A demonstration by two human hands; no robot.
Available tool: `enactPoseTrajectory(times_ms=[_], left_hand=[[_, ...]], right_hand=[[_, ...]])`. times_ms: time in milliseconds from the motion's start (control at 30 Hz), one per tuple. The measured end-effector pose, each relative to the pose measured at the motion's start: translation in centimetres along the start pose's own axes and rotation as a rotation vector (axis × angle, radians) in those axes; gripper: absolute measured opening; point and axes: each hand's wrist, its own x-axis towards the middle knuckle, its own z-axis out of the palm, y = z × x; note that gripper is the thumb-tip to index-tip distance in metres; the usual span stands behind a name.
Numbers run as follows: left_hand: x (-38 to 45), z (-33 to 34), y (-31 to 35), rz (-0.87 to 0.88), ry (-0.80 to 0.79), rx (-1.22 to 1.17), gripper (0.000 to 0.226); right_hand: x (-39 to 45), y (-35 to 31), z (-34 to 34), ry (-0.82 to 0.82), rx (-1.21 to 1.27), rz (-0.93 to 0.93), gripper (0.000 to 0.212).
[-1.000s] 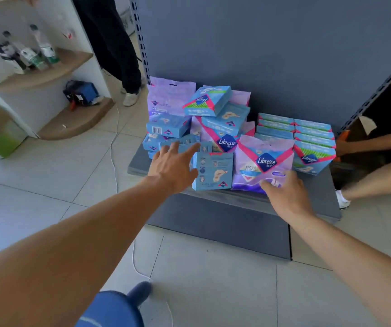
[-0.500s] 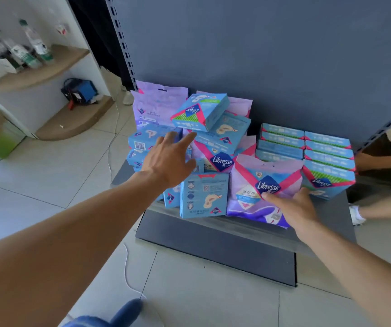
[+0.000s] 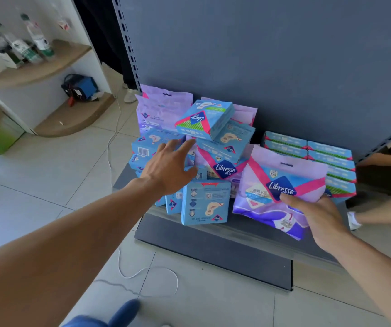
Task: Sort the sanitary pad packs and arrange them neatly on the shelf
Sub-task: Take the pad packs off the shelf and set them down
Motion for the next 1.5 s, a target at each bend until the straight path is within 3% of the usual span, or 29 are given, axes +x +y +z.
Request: enactPoseTrajectory(times_ms=[67,200,300,400,467,567,733,867,933,1067,1233,1300,1500], left_hand=[[-0.4,-0.2,1.1,0.033,0.007,-0.066,0.072],[-1.1,-0.8,3.9,0.019,0.002,-0.309,0.072],[-1.5,-1.2,5.3,-0.121,-0.121,-0.779,0.078],[-2.0,-2.0,6.2,-0.098,-0.255,-1.205,0.055],[-2.5,-2.6,5.8,-0.036,-0.263,-1.251,0.039],[-3.3,-3.3,3.6,-0.121,-0.172,-1.27,0.03],[-4.4,-4.7,-0.9,-0.244,-0.066,-1.286,0.05],[-5.5,-6.5,-4.6,-0.318,-0.012,-1.284,0.035],[-6.0,-7.3,-6.8,-0.369,0.007,-1.265,0.044],[-6.9,-8.0,-10.3,-0.425,0.025,-1.283,0.05],[-7.1,-6.9,-10.9,-0.431,0.018,-1.31,0.048],[-7.0,-6.0,-10.4,-0.423,-0.002,-1.334,0.053],[-6.1,-3.8,-8.2,-0.398,-0.082,-1.341,0.046]], right_hand=[[-0.5,-1.5,-0.2,-0.063,0.071,-0.021,0.034],[-1.4,-4.5,0.8,-0.175,0.135,-0.037,0.069],[-2.1,-6.4,2.9,-0.262,0.18,-0.042,0.043],[-2.9,-7.7,6.0,-0.317,0.162,-0.042,0.041],[-3.4,-8.2,8.1,-0.341,0.16,-0.048,0.043],[-3.9,-8.6,10.7,-0.381,0.154,-0.056,0.041],[-4.3,-8.8,15.1,-0.449,0.102,-0.038,0.048],[-4.2,-9.4,18.4,-0.528,-0.014,-0.043,0.05],[-3.8,-9.2,19.1,-0.543,-0.098,-0.042,0.046],[-1.8,-6.7,17.6,-0.353,-0.223,-0.042,0.028],[0.2,-4.0,14.1,0.161,-0.622,-0.119,0.021],[1.2,-3.9,13.2,0.212,-0.653,-0.11,0.024],[4.8,-3.8,12.6,0.152,-0.84,-0.018,0.049]])
